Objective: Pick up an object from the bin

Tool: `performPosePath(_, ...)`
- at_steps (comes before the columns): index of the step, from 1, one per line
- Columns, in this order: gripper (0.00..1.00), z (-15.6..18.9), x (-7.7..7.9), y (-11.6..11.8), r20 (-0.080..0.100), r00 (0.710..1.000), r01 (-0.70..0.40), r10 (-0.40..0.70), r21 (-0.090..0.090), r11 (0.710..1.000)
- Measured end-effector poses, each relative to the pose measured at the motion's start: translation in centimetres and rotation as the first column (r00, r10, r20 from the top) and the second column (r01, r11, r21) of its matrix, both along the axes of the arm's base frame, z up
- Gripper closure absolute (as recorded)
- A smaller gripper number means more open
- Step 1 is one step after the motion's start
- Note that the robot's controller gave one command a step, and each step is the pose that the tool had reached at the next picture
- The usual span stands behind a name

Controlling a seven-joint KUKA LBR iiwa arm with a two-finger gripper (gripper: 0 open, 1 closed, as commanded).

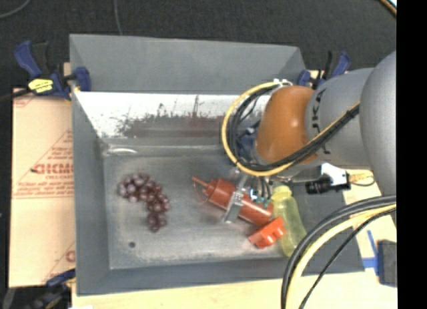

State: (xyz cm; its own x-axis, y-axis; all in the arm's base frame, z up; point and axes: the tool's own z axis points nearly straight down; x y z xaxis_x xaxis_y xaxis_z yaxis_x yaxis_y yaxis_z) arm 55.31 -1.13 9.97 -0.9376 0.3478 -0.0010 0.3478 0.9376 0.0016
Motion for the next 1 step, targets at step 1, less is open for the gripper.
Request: performPosePath(1, 0.00, -2.95, 2.24, -2.05, -0.011, 0.997, -0.083, 0.083, 0.001, 0.997)
